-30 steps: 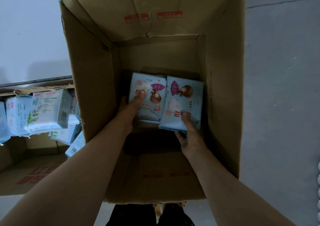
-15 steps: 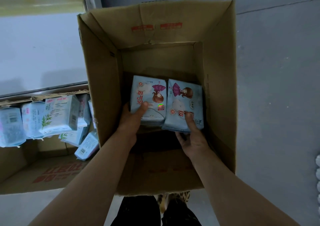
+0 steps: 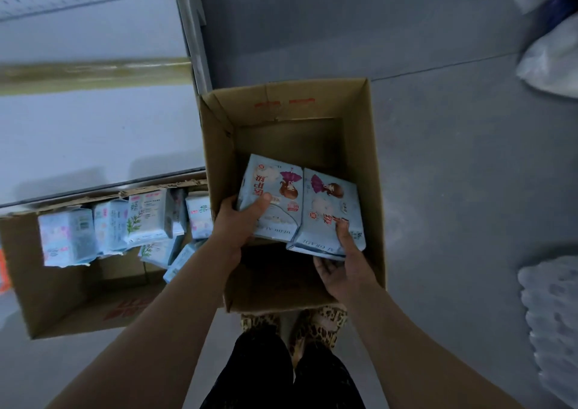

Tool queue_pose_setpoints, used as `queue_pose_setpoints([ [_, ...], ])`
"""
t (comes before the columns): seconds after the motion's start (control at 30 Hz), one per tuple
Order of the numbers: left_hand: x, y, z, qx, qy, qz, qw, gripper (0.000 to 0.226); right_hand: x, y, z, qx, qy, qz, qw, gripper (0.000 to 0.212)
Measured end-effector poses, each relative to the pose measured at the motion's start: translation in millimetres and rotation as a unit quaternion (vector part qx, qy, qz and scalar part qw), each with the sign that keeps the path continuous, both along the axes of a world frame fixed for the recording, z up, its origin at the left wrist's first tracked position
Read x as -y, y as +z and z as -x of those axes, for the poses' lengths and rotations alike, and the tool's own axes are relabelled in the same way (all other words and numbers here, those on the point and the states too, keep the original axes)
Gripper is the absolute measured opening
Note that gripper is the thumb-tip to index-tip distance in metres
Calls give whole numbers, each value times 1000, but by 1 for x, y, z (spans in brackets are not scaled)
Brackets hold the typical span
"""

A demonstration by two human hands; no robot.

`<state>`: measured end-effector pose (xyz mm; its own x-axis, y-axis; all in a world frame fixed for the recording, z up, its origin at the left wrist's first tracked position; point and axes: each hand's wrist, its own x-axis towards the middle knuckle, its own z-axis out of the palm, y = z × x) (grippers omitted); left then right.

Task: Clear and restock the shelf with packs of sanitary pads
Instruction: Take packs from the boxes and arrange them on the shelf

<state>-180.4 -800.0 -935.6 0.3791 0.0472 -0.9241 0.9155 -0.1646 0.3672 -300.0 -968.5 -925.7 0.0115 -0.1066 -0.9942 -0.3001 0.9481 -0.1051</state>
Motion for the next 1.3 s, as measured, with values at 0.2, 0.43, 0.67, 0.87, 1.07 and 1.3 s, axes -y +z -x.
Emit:
queue_pose_setpoints([
  [0.2,-9,105,3,-8,15,63,998,90,-7,105,6,63,41,32,997,36],
  [0.43,-22,237,21,27,66,125,990,61,-12,241,18,184,84,97,974,51],
  [0.67,-59,360,62,132,107,200,965,60,-33,377,42,264,99,100,954,33],
  [0.87,-110,486,115,225,115,258,933,52,-71,489,77,346,118,118,923,57],
  [1.07,-179,617,146,339,167,276,884,54,-131,600,77,455,151,120,869,70],
  [1.3,-282,736,164,434,224,290,823,34,-228,713,54,569,219,133,782,67],
])
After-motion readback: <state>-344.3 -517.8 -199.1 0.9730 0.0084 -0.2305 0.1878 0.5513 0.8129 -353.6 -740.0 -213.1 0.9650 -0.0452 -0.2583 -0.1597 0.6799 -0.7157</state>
